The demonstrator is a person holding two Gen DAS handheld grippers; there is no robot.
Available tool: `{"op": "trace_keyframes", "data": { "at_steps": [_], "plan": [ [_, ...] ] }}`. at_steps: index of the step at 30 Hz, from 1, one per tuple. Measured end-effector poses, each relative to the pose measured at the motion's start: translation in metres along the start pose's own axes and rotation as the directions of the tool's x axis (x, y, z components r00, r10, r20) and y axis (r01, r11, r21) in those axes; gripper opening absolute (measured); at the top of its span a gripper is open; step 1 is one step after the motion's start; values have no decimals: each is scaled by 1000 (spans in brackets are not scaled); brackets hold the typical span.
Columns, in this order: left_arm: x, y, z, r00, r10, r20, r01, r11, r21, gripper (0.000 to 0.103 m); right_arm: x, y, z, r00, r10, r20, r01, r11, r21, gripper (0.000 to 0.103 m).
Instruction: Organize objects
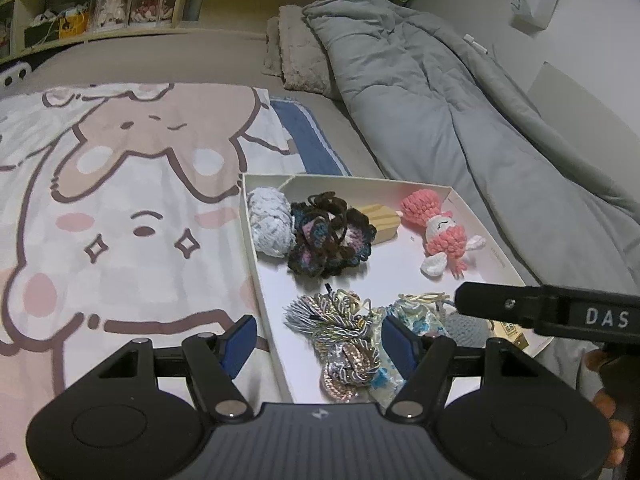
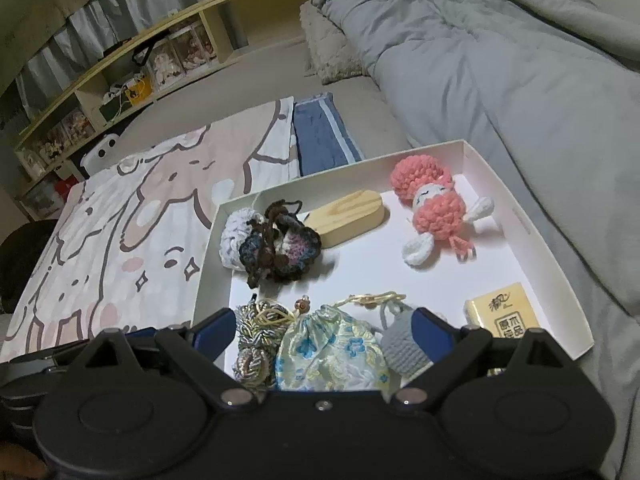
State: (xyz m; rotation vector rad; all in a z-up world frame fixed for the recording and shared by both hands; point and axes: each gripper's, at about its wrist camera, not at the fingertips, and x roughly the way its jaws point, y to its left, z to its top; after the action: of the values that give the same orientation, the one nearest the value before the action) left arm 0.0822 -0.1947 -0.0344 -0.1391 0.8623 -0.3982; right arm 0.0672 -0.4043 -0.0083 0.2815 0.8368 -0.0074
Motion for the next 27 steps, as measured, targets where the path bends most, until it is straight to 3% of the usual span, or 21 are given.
{"op": "trace_keyframes", "data": {
  "at_steps": [7, 27],
  "plan": [
    [-26, -1, 8, 1000, 18, 22, -19, 999, 51, 70, -25, 10, 0, 999, -6, 32, 7, 1000, -21, 95],
    [-97, 5, 6, 996, 41, 75, -48, 995, 91, 97, -97, 27, -23, 991, -75, 113, 82, 995, -58, 97]
  ]
}}
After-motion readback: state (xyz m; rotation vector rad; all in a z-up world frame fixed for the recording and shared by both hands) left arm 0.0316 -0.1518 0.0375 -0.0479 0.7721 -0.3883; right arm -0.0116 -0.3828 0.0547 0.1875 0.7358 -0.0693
